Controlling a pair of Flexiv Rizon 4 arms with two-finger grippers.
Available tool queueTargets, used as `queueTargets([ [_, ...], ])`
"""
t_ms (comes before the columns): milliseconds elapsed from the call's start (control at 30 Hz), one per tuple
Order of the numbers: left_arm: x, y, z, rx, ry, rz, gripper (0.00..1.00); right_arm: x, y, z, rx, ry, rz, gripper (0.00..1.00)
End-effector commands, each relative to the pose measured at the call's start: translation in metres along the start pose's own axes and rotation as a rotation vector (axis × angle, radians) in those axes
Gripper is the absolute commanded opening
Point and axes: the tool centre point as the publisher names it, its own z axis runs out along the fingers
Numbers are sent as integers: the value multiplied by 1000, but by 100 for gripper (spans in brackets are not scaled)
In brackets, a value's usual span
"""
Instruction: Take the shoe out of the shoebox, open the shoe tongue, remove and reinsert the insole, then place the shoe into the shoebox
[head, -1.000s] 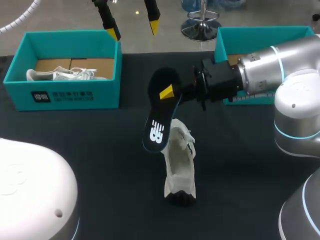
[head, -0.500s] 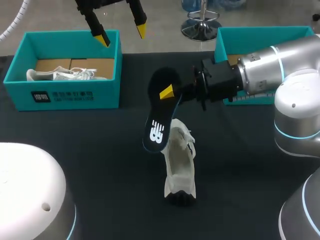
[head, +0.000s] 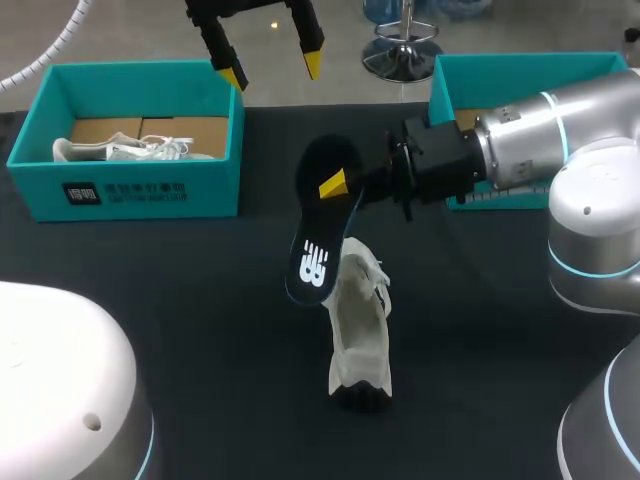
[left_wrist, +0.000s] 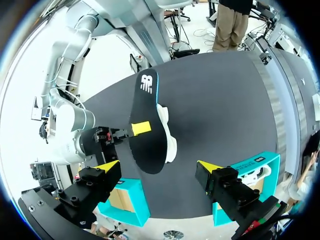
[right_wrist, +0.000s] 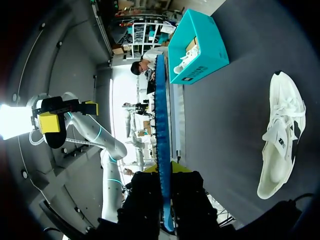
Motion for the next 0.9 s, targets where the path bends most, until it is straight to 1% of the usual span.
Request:
queueTargets([
  [33, -1, 1, -1, 4, 5, 0, 100, 0, 1, 2, 0, -1, 0, 0],
  [367, -1, 1, -1, 4, 5, 0, 100, 0, 1, 2, 0, -1, 0, 0],
  [400, 5, 1, 1, -25, -16, -1, 100, 0, 1, 2, 0, -1, 0, 0],
  [500, 20, -2, 8, -45, -73, 12, 100, 0, 1, 2, 0, -1, 0, 0],
  [533, 25, -3, 10, -39, -92, 14, 100, 0, 1, 2, 0, -1, 0, 0],
  [567, 30, -3, 11, -46, -129, -2, 100, 0, 1, 2, 0, -1, 0, 0],
  [733, 55, -3, 12, -7, -349, 13, 100, 0, 1, 2, 0, -1, 0, 0],
  [767, 60, -4, 15, -19, -387, 21, 100, 0, 1, 2, 0, -1, 0, 0],
  [833, 71, -6, 21, 1, -492, 55, 100, 0, 1, 2, 0, -1, 0, 0],
  [900, 82, -9, 29, 10, -573, 83, 100, 0, 1, 2, 0, -1, 0, 0],
])
